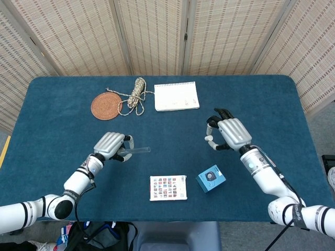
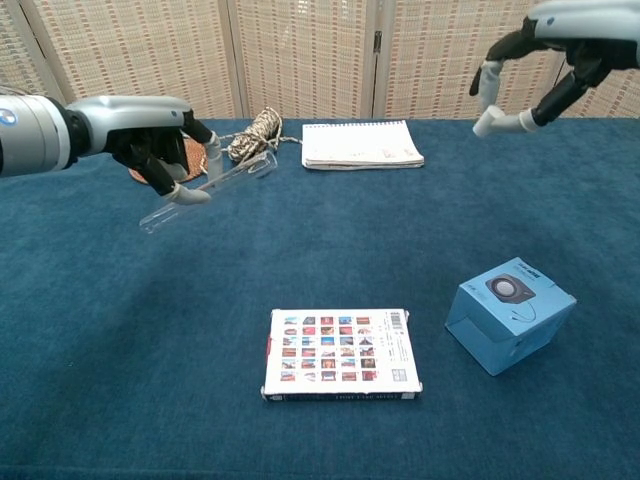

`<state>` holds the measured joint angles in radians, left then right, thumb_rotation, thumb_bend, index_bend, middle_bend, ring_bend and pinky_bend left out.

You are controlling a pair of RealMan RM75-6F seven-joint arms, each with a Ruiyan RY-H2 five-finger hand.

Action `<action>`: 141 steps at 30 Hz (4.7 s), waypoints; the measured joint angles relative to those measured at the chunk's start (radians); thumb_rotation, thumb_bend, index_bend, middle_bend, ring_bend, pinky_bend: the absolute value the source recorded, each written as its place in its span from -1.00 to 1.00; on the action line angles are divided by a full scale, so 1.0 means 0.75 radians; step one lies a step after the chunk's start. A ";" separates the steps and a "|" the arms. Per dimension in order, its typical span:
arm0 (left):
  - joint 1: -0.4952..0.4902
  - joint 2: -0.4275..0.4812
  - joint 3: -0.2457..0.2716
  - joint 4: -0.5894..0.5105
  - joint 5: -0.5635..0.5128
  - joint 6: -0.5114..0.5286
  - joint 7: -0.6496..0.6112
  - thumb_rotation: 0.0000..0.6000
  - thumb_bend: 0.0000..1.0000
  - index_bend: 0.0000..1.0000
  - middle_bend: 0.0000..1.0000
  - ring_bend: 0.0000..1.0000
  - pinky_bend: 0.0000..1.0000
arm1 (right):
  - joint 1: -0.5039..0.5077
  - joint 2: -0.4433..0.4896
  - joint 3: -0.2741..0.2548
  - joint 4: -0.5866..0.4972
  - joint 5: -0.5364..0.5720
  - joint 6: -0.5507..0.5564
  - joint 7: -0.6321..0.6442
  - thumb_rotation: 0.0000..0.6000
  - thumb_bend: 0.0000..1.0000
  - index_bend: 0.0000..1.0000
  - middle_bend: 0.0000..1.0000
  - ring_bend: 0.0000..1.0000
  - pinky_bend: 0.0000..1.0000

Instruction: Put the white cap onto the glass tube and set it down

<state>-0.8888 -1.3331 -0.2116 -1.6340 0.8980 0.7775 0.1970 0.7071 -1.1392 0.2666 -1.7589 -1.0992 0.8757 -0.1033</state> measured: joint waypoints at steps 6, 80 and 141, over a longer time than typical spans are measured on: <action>-0.026 -0.025 -0.030 -0.015 -0.031 -0.004 -0.032 1.00 -0.25 0.11 1.00 0.91 1.00 | -0.018 0.030 0.030 -0.093 -0.096 0.044 0.128 1.00 0.13 0.34 -0.47 -1.00 -1.00; -0.060 -0.111 -0.057 -0.126 0.021 0.102 -0.121 1.00 -0.25 0.11 1.00 0.91 1.00 | 0.113 -0.127 -0.006 -0.127 -0.166 0.037 0.204 1.00 0.13 0.37 -0.47 -1.00 -1.00; -0.090 -0.158 0.071 0.083 -0.056 0.111 0.115 1.00 -0.25 0.10 1.00 0.91 1.00 | 0.053 -0.039 -0.032 -0.115 -0.164 0.100 0.234 1.00 -0.72 -0.40 -0.73 -1.00 -1.00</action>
<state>-0.9563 -1.4516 -0.1584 -1.5717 0.8556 0.8607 0.2835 0.7471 -1.1686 0.2424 -1.8455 -1.2221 0.9508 0.0726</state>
